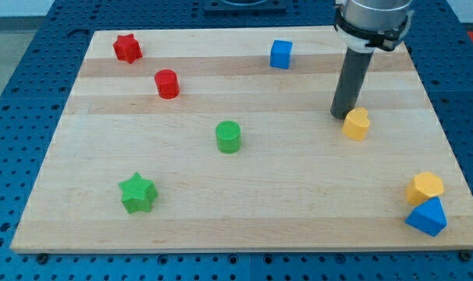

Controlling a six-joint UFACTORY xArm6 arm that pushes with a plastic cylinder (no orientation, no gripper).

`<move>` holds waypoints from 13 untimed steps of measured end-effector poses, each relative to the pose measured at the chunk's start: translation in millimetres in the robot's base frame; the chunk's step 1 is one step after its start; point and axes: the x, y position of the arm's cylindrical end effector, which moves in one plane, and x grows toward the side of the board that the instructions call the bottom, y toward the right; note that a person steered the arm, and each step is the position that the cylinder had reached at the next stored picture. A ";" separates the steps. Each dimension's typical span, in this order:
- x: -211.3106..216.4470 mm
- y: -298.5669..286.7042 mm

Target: Push the yellow heart closer to the yellow hexagon

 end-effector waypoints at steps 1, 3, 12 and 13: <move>12.0 -9.0; 23.3 7.0; 54.9 84.9; 54.9 84.9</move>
